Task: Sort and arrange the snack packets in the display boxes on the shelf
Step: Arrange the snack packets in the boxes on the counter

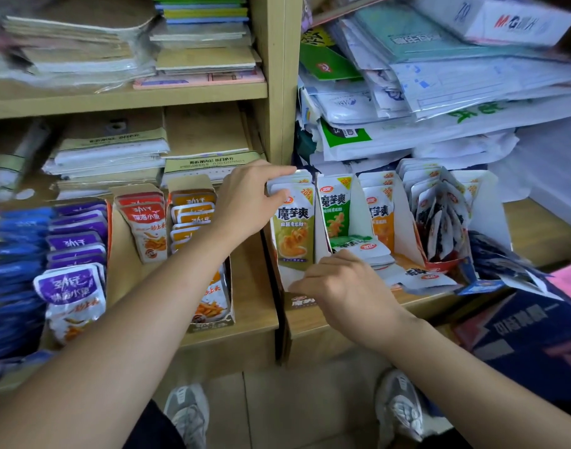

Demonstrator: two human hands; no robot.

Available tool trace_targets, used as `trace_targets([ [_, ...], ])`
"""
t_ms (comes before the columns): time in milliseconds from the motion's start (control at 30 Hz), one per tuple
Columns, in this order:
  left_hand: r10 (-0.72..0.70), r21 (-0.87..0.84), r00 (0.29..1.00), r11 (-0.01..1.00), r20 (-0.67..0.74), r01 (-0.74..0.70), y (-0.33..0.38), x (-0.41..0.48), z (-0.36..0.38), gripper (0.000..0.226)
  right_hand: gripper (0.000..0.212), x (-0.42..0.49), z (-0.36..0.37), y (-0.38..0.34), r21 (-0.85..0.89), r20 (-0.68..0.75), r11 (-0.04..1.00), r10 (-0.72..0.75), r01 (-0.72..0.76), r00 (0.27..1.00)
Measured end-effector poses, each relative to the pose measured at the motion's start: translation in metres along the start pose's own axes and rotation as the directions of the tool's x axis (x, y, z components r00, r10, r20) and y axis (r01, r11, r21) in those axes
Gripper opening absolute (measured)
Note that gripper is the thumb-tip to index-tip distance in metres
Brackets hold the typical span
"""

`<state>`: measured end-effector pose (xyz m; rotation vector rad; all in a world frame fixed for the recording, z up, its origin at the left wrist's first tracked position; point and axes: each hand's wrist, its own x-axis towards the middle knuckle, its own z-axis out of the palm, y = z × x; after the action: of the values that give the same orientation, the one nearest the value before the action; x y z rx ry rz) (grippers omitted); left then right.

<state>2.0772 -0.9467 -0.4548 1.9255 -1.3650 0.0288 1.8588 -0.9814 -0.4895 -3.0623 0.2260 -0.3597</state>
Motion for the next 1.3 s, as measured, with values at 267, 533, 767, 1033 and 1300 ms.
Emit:
trace_targets([
  [267,0.124,0.093,0.992,0.988,-0.004,-0.123,0.007,-0.004,0.001,0.047,0.05,-0.023,-0.068,0.035,0.488,-0.099,0.861,0.216,-0.142,0.971],
  [533,0.394,0.028,0.836,0.899,0.382,-0.437,0.059,-0.043,0.016,0.058,0.059,-0.046,-0.083,0.085,0.341,0.188,0.864,0.322,-0.369,0.928],
  [767,0.345,-0.076,0.861,0.936,0.373,-0.343,0.063,-0.031,0.021,0.018,0.003,-0.044,-0.069,0.092,0.384,-0.106,0.877,0.354,-0.29,0.929],
  [1033,0.233,-0.014,0.97,0.973,0.067,-0.232,0.055,-0.01,0.018,0.012,0.008,-0.036,-0.066,0.088,0.404,-0.152,0.852,0.422,-0.333,0.894],
  [1300,0.282,0.215,0.959,0.939,-0.031,-0.27,0.055,0.011,0.027,0.007,0.012,-0.046,-0.06,0.084,0.463,0.04,0.841,0.297,-0.281,0.954],
])
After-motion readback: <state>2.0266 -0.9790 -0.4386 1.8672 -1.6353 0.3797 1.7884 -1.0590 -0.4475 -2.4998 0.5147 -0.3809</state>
